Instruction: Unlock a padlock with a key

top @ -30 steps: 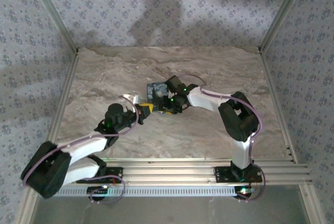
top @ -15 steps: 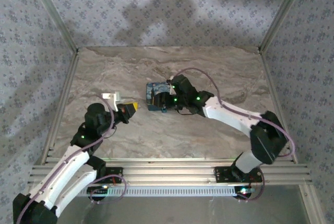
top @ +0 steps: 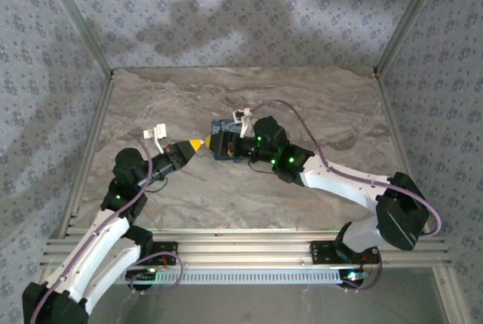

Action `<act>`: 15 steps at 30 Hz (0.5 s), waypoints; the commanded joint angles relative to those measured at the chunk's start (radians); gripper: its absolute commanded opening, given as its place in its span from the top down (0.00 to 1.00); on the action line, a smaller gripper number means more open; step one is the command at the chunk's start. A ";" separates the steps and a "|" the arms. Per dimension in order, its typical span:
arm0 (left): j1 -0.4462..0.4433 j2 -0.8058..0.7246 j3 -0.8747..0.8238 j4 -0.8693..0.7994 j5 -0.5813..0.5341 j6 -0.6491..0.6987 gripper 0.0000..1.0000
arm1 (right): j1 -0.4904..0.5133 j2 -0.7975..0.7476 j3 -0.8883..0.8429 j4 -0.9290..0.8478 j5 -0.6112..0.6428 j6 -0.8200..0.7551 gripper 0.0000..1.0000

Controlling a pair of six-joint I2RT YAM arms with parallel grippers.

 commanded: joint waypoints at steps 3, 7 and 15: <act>0.007 -0.023 0.004 0.090 0.035 -0.090 1.00 | 0.022 0.004 0.001 0.117 -0.040 0.047 0.56; 0.007 -0.033 0.000 0.092 0.036 -0.095 1.00 | 0.025 0.004 0.005 0.108 -0.041 0.048 0.62; 0.007 -0.039 -0.009 0.090 0.043 -0.093 1.00 | 0.020 0.004 0.018 0.095 -0.043 0.039 0.77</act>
